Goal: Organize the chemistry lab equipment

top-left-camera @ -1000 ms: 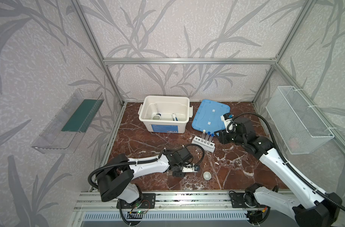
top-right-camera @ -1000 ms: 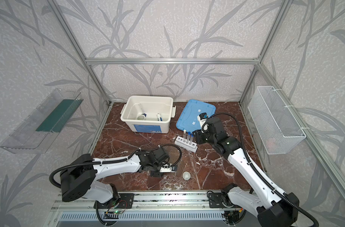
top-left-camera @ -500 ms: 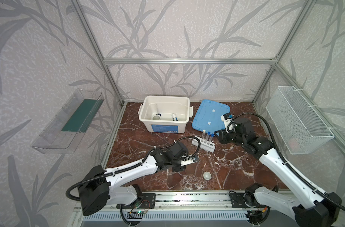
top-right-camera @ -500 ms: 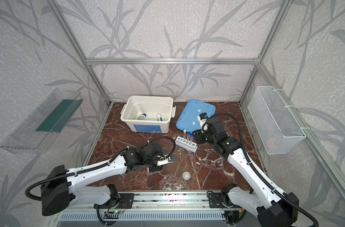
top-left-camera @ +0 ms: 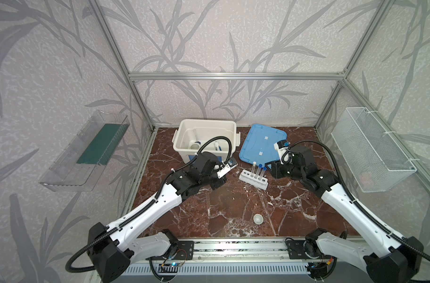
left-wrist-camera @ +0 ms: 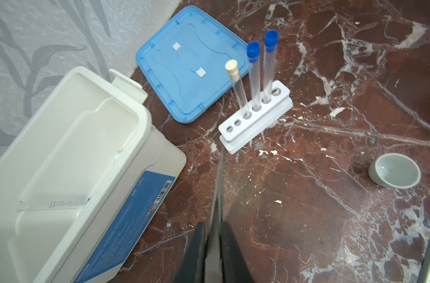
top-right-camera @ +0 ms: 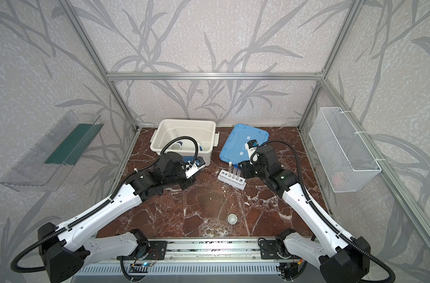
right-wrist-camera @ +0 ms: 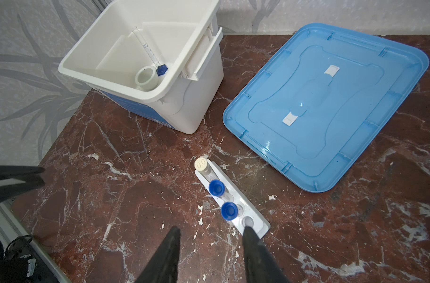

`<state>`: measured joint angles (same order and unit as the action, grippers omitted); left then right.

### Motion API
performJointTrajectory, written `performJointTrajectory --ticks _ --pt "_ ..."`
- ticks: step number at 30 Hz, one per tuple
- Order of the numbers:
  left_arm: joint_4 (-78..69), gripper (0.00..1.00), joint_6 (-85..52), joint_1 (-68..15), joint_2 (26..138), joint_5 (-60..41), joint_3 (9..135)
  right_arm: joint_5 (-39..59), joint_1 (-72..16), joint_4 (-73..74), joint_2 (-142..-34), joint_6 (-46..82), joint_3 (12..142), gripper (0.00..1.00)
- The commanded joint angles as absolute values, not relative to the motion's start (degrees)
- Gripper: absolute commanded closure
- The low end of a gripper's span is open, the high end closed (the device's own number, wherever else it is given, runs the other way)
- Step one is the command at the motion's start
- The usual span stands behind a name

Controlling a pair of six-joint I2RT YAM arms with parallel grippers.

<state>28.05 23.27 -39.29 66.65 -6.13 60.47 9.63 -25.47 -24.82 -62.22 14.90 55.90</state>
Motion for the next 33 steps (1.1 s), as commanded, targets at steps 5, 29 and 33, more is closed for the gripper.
performJointTrajectory --ticks 5,29,33 --pt "29.08 0.86 19.46 -33.86 70.91 -8.84 69.00 10.81 -25.00 -22.11 -62.31 15.93 54.60 0.57" --pt "22.66 0.82 0.90 -17.50 94.47 -4.18 93.21 11.13 -22.34 -22.77 -58.36 17.25 53.15 0.59" --pt "20.69 0.82 1.91 -17.82 90.10 -7.07 88.07 10.90 -21.54 -24.65 -56.38 17.19 53.35 0.59"
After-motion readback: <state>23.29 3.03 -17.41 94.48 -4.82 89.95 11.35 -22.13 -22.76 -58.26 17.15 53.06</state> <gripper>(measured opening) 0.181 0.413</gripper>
